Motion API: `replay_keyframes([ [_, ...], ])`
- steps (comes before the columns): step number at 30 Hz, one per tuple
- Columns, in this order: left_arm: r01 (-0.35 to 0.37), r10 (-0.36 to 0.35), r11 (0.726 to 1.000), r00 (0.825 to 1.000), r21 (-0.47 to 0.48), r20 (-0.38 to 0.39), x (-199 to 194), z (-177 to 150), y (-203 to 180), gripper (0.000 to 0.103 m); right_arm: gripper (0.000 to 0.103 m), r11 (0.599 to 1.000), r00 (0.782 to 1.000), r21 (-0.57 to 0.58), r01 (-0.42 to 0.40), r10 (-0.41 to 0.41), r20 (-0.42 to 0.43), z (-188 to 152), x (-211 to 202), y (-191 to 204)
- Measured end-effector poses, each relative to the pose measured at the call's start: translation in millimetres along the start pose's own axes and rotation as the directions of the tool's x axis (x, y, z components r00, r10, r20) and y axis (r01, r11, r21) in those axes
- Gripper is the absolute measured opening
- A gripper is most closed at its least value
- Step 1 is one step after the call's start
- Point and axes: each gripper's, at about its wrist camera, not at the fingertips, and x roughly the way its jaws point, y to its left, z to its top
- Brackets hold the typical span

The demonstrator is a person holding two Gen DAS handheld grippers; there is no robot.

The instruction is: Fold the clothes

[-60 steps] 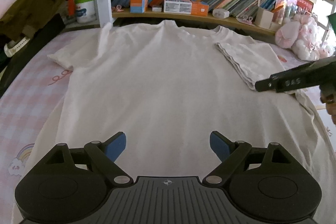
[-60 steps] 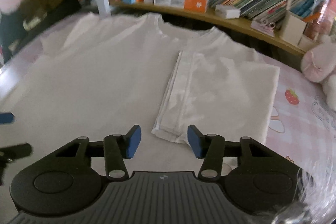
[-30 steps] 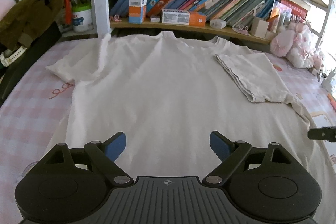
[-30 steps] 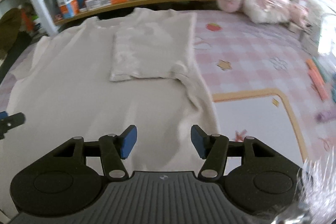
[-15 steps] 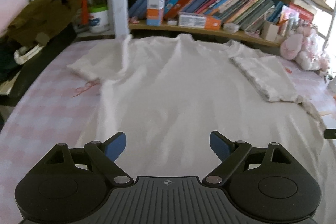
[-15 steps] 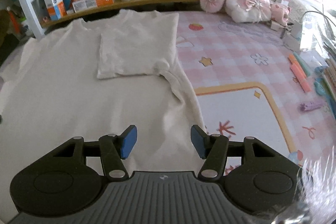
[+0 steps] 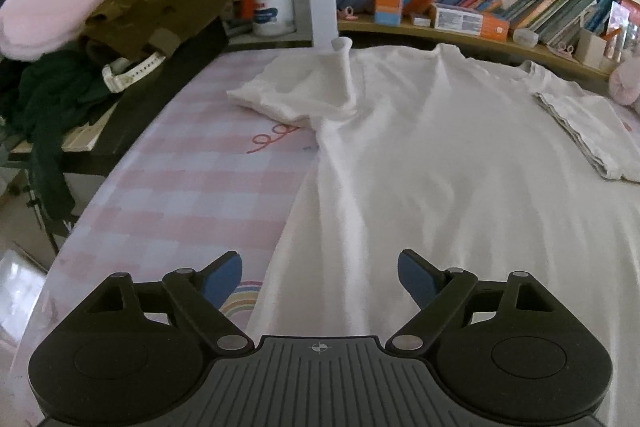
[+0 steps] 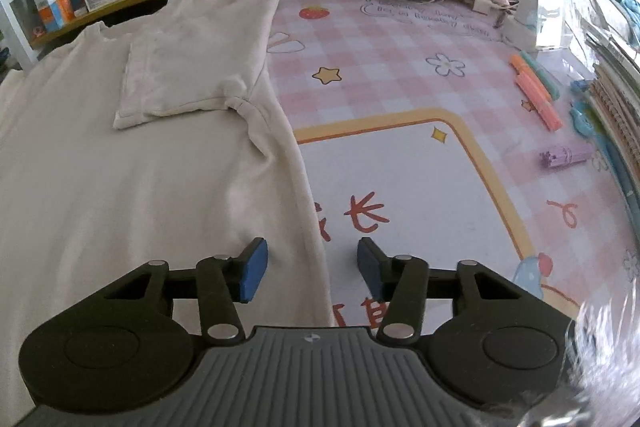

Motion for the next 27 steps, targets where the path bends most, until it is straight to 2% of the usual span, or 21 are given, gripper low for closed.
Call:
replay_keyframes([
  [4,-0.003,0.003,1.000,1.000,-0.012,0.004,-0.6,-0.7,0.3,0.084,0.009,1.000,1.000,-0.016,-0.023,0.023,0.004,2.7,0.2,-2.2],
  [7,0.000,0.000,1.000,1.000,-0.021,0.011,-1.7,0.4,-0.3,0.084,0.004,0.999,0.999,-0.032,-0.036,0.036,0.003,4.2,0.8,-2.2],
  [21,0.006,-0.006,1.000,1.000,-0.012,0.006,-5.1,-1.3,-5.7,0.084,0.003,0.997,1.000,-0.083,0.004,-0.002,0.028,5.5,1.0,2.0],
  [27,0.007,-0.007,1.000,1.000,-0.018,0.003,-5.6,-1.4,-4.4,0.084,0.003,0.997,0.999,-0.072,0.022,-0.020,0.028,10.4,4.0,-2.2],
])
